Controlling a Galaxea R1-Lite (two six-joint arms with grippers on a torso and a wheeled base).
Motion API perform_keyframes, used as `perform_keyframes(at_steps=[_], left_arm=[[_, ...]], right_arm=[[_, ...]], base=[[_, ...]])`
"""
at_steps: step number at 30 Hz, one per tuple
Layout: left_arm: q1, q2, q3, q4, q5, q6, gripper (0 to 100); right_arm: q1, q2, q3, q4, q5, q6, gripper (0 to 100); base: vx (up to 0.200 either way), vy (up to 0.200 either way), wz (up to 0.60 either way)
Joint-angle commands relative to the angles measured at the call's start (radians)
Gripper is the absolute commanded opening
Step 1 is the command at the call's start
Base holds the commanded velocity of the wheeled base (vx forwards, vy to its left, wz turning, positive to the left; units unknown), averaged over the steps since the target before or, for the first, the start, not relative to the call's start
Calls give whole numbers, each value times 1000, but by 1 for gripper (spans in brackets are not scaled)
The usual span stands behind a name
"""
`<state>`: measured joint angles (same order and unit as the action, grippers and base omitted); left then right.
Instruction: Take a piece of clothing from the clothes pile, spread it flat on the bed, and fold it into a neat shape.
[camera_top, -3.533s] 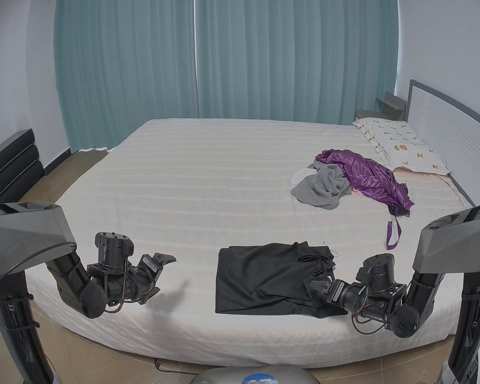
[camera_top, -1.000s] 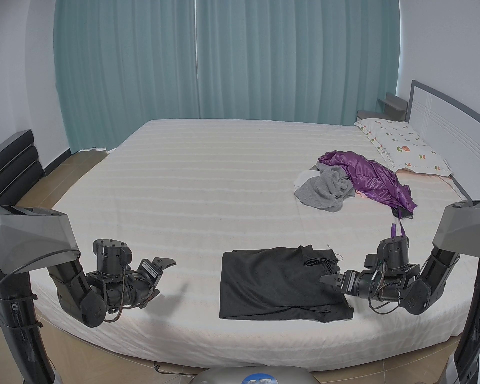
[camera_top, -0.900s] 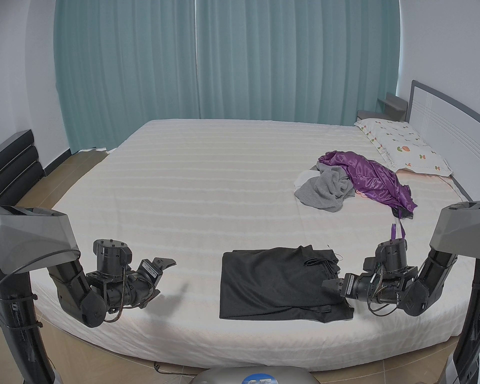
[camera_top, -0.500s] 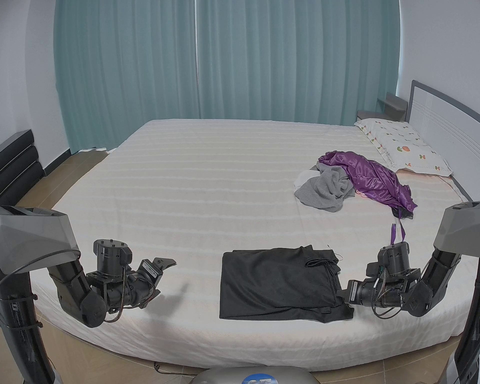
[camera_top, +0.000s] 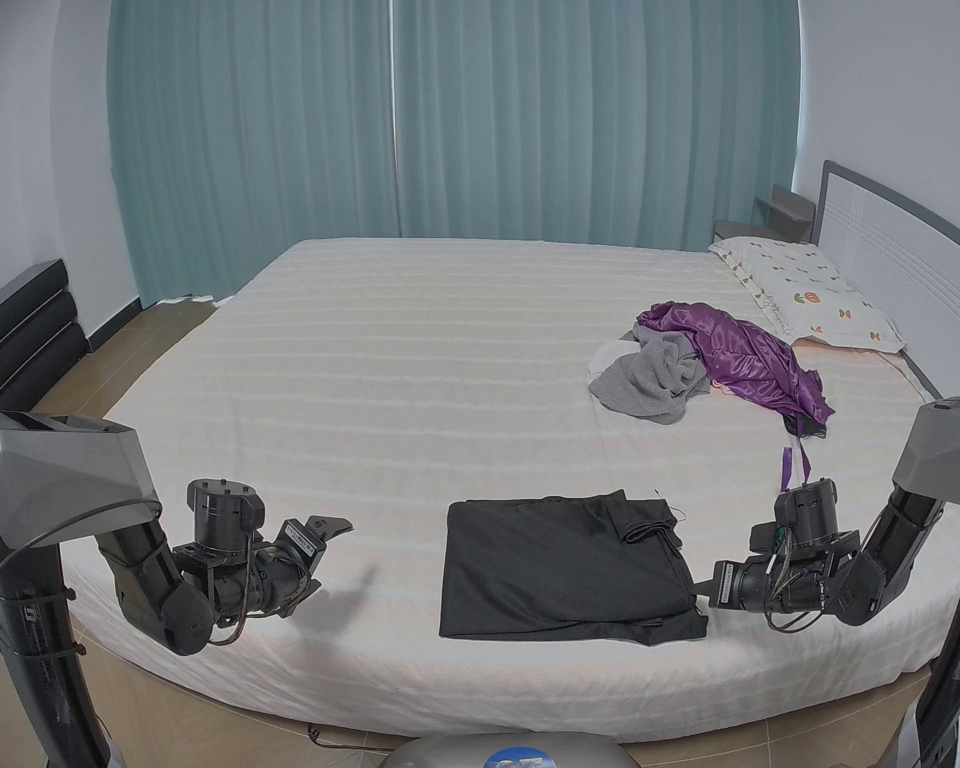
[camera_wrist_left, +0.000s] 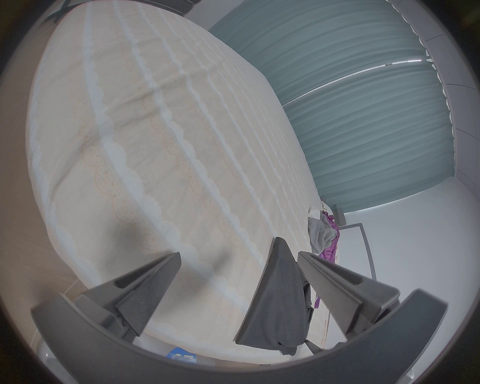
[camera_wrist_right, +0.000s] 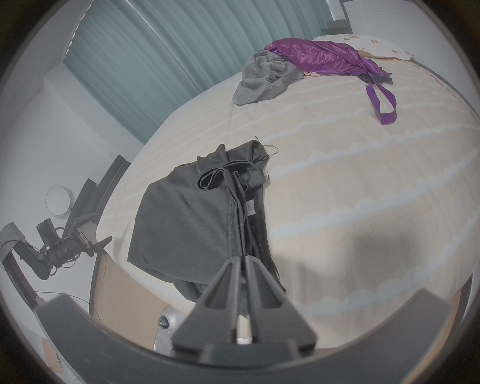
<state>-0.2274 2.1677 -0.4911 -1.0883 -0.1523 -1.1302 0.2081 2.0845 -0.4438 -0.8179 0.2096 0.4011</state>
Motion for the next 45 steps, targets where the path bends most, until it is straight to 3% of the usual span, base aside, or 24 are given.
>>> perform_keyframes(at_steps=[1,6,11,12,13,21,36,45], left_arm=[[0,1,0,-1,0,0,100],[0,1,0,-1,-1,0,100],[0,1,0,-1,0,0,100],[0,1,0,-1,0,0,100],[0,1,0,-1,-1,0,100],[0,1,0,-1,0,0,100],[-1,6,0,-1,2,4,100],[-1,6,0,-1,2,9,100]], right_arm=[[-3,31,-10,-14,1,-10,100],[-4,-21,-42,-18,11,10,100],[62,14,-161,-20,39,205,100],[62,14,-161,-20,39,205,100],[96,51,-223,-20,34,275,100],[174,141,-369,-14,42,429,100],[162,286,-490,-9,27,435,100],[11,304,-541,-21,21,438,100]], base=[[0,0,0],[0,0,0],[0,0,0],[0,0,0],[0,0,0],[0,0,0],[0,0,0],[0,0,0]])
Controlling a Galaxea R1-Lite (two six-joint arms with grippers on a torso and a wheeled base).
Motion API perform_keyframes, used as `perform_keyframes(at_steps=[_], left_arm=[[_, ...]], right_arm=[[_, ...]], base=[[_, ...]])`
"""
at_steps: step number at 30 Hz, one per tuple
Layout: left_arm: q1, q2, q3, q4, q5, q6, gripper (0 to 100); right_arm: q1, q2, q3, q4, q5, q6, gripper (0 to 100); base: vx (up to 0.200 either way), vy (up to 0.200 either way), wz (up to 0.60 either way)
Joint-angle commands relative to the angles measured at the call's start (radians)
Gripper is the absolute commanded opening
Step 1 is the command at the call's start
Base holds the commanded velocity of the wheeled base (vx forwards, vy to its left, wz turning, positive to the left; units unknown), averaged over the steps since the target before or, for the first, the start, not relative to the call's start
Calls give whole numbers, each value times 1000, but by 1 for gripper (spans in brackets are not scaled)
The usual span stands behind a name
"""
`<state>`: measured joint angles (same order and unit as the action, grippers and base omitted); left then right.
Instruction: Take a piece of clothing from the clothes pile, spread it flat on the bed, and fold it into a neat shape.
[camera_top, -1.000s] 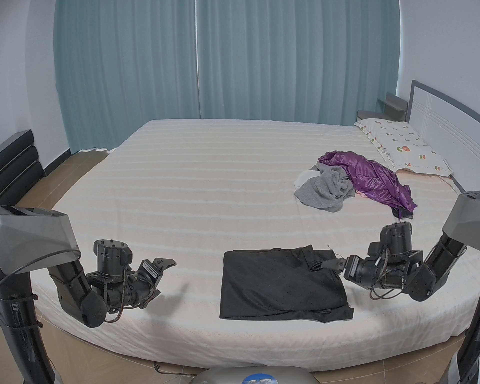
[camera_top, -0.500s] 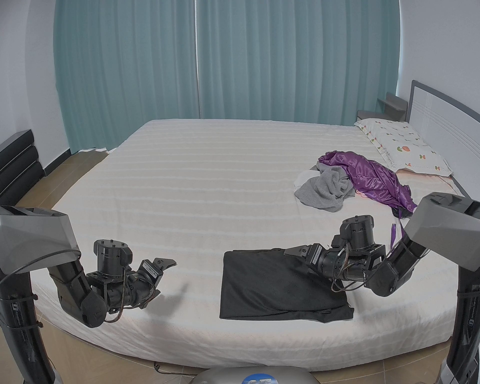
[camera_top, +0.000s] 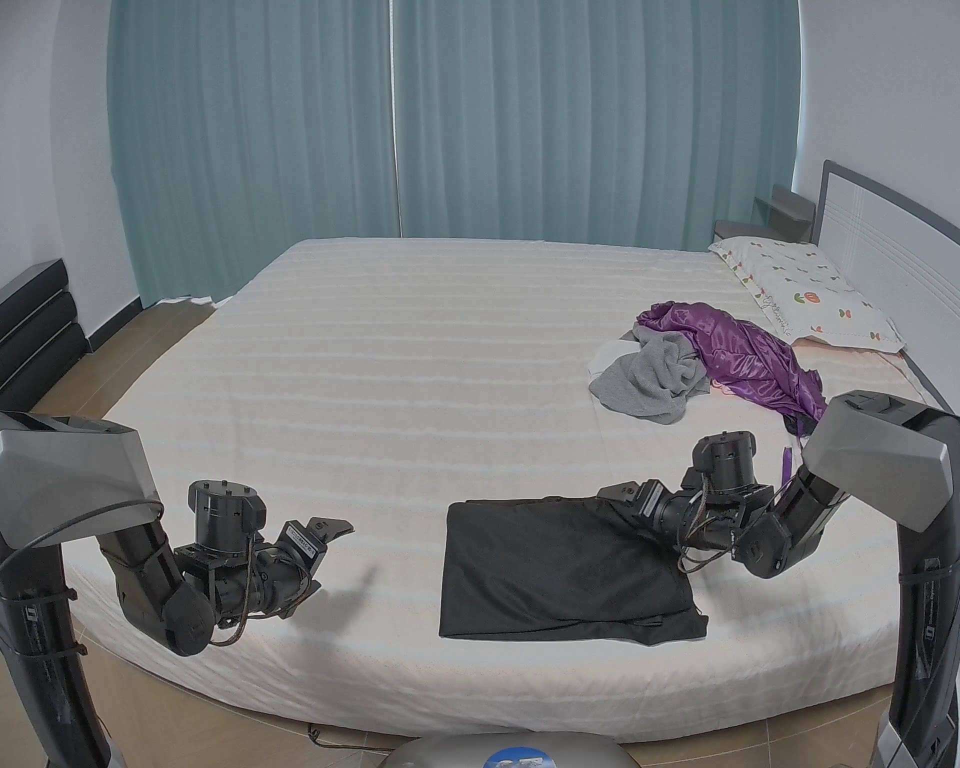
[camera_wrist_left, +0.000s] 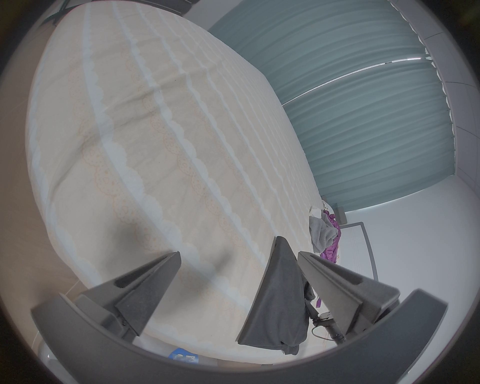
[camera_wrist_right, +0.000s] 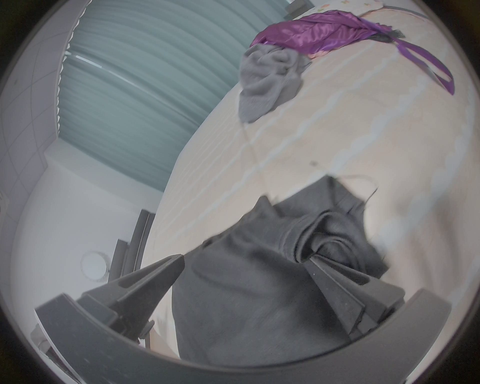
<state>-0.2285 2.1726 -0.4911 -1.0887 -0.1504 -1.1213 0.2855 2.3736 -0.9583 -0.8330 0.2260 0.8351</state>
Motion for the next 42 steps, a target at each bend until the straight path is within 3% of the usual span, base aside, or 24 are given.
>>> perform_keyframes(at_steps=[1,9,15,20,29,30,34,42], left_arm=[[0,1,0,0,0,0,100],[0,1,0,0,2,0,100],[0,3,0,0,3,0,100],[-2,3,0,0,5,0,100],[0,3,0,0,5,-2,100],[0,3,0,0,5,-2,100],[0,3,0,0,6,-2,100],[-2,3,0,0,6,-2,100]], right_arm=[[-86,10,-33,-6,6,6,100],[-149,-16,-27,-21,15,6,100],[-135,-11,0,-72,16,-1,100],[-117,-5,3,-95,65,-10,100],[-100,59,-33,-95,64,-56,100],[-100,59,-33,-95,64,-56,0],[-105,70,-30,-90,58,-97,0],[-137,68,-37,-94,55,-97,0]], base=[[0,0,0],[0,0,0],[0,0,0],[0,0,0],[0,0,0],[0,0,0],[0,0,0],[0,0,0]])
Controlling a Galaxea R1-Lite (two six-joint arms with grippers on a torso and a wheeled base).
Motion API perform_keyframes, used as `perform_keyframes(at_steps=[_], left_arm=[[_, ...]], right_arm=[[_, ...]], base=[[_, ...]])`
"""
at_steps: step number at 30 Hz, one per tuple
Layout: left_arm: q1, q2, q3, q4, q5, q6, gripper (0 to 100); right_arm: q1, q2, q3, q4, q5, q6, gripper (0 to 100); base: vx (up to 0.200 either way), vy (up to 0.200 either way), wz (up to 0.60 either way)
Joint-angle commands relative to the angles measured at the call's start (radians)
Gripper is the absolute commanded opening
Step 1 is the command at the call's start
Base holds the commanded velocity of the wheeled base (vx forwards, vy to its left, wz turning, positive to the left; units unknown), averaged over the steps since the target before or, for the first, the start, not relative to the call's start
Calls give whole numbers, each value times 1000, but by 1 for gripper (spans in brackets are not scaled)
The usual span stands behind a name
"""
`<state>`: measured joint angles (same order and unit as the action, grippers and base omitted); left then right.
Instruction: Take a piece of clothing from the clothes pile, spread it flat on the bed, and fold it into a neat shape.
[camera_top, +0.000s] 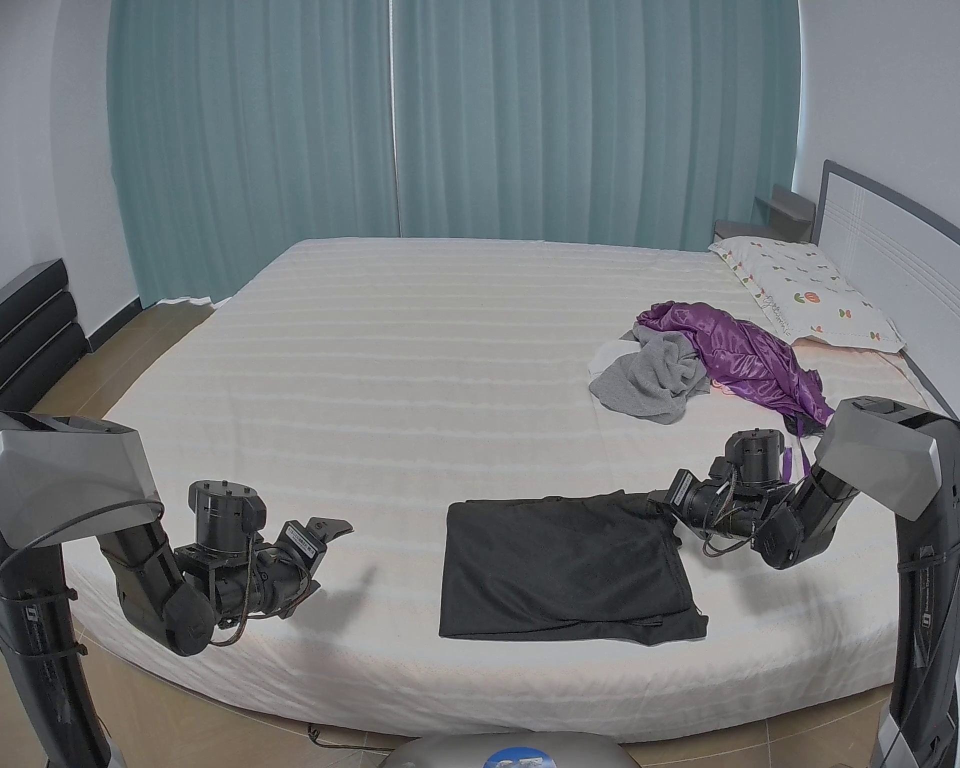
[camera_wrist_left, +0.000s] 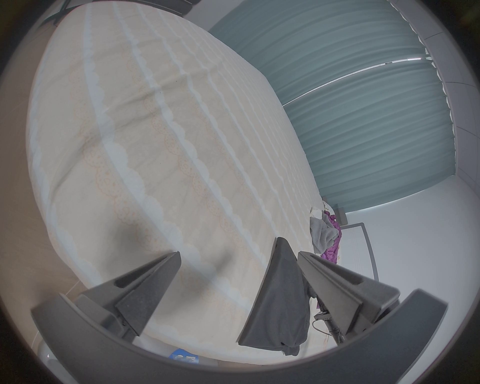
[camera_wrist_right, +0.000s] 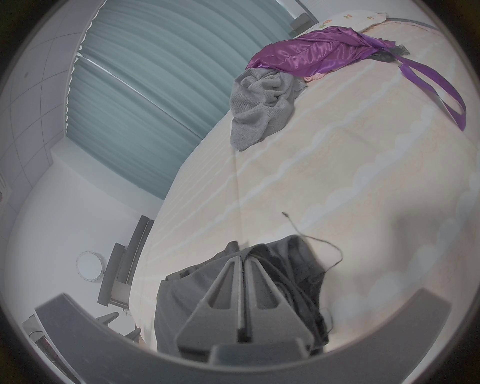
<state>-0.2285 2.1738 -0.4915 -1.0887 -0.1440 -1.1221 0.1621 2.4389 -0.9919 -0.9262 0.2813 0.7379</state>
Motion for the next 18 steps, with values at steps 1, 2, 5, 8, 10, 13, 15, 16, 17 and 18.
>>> perform_keyframes(at_steps=[1,2,5,8,10,13,15,16,17,18], left_arm=[[0,1,1,0,0,-1,100],[0,1,1,0,0,-1,100],[0,1,1,0,0,1,100],[-2,1,1,-5,0,-1,100],[0,4,2,-14,0,-1,100],[-2,6,2,-14,0,1,100],[-2,6,2,-14,1,-1,100],[-3,6,2,-14,1,-1,100],[-3,6,2,-14,1,-1,100],[-3,6,2,-14,1,-1,100]], right_arm=[[-21,3,-4,0,1,0,0],[-24,3,-4,0,1,0,0],[-32,5,-5,-2,1,0,0],[-33,6,-10,0,1,2,0],[-36,6,-10,0,1,2,0],[-41,6,-11,3,1,2,0],[-49,5,-16,7,1,2,100],[-53,6,-19,7,1,2,100],[-56,6,-21,7,1,2,100],[-56,6,-19,7,1,2,100]], base=[[0,0,0],[0,0,0],[0,0,0],[0,0,0],[0,0,0],[0,0,0],[0,0,0],[0,0,0],[0,0,0],[0,0,0]])
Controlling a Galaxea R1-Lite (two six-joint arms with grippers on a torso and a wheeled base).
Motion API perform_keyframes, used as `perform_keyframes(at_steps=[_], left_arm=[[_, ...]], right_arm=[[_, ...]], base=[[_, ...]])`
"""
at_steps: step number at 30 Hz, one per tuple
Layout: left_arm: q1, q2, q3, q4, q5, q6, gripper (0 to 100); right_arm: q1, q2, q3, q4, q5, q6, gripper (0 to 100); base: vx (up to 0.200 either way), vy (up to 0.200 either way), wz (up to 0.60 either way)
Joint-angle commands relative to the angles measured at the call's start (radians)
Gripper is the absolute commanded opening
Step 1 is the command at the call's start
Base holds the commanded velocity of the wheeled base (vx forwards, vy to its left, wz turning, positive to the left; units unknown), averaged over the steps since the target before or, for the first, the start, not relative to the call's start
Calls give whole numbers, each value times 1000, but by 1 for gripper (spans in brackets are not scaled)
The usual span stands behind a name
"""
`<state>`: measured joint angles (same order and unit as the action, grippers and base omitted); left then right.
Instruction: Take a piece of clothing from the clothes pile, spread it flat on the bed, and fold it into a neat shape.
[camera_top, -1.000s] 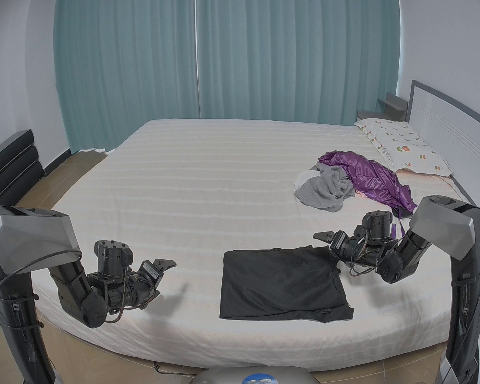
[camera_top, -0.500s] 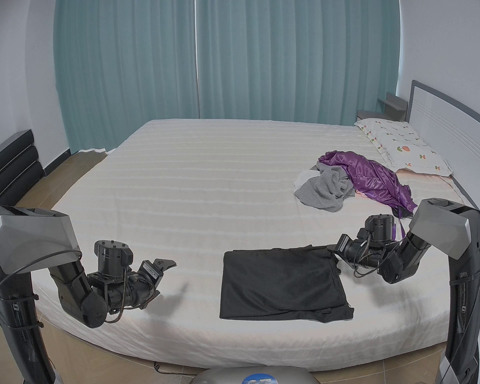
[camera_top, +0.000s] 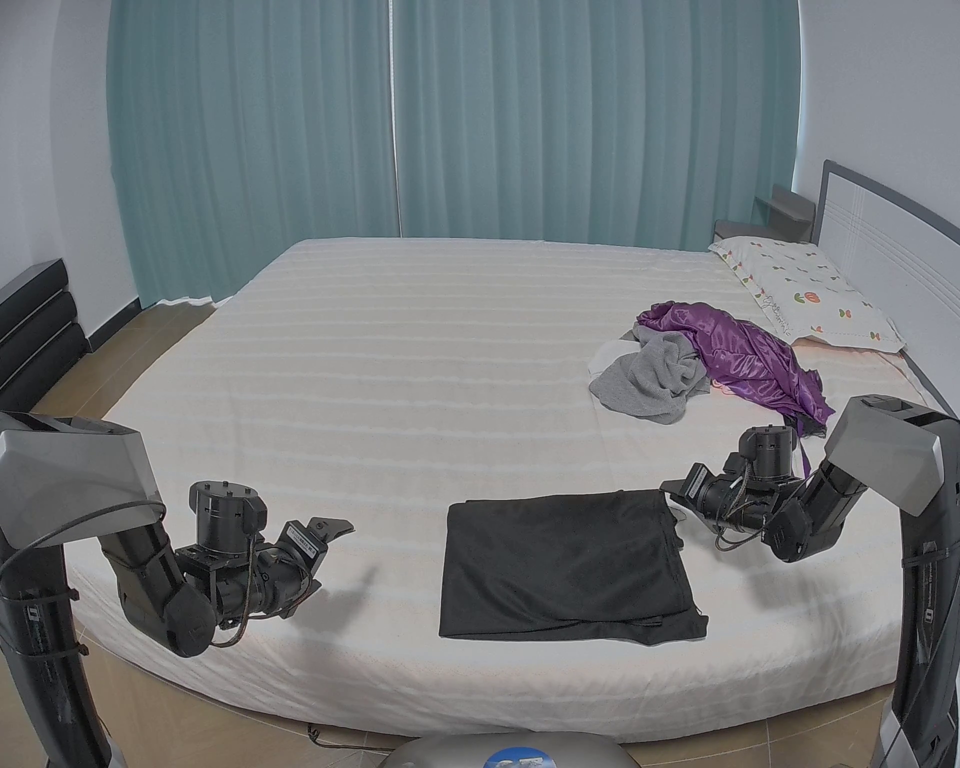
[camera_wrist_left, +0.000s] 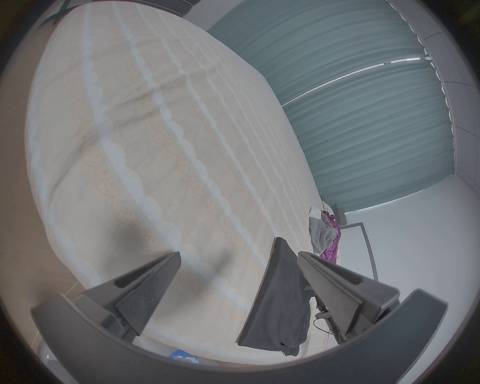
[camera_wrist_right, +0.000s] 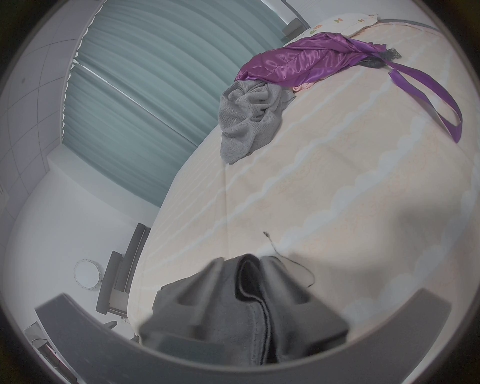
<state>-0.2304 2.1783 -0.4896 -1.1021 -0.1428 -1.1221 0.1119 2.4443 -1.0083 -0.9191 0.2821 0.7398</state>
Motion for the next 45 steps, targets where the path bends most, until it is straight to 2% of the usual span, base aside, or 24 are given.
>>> perform_keyframes(at_steps=[1,5,9,12,18,27,32,41,42,45], left_arm=[[-1,1,0,-1,0,-1,100],[-1,1,0,-1,0,-1,100],[-1,1,-1,-1,0,-2,100],[-1,1,-1,-1,0,-1,100],[-1,1,-1,-1,0,-1,100],[-1,1,-1,-1,0,-2,100],[-1,1,-1,-1,0,-1,100],[-1,1,-1,-1,0,-1,100],[-1,1,-1,-1,0,-1,100],[-1,1,-1,-1,0,-1,100]], right_arm=[[-18,1,4,-9,2,0,100],[-23,-17,19,-12,5,7,100],[-20,-191,243,-67,40,12,100],[12,-229,401,-144,127,-19,100],[31,-222,568,-254,150,-109,100],[25,-222,609,-264,152,-192,100],[31,-211,631,-274,187,-269,100],[26,-142,597,-342,193,-284,100],[26,-140,597,-342,193,-286,0],[26,-136,609,-342,193,-319,0]], base=[[0,0,0],[0,0,0],[0,0,0],[0,0,0],[0,0,0],[0,0,0],[0,0,0],[0,0,0],[0,0,0],[0,0,0]])
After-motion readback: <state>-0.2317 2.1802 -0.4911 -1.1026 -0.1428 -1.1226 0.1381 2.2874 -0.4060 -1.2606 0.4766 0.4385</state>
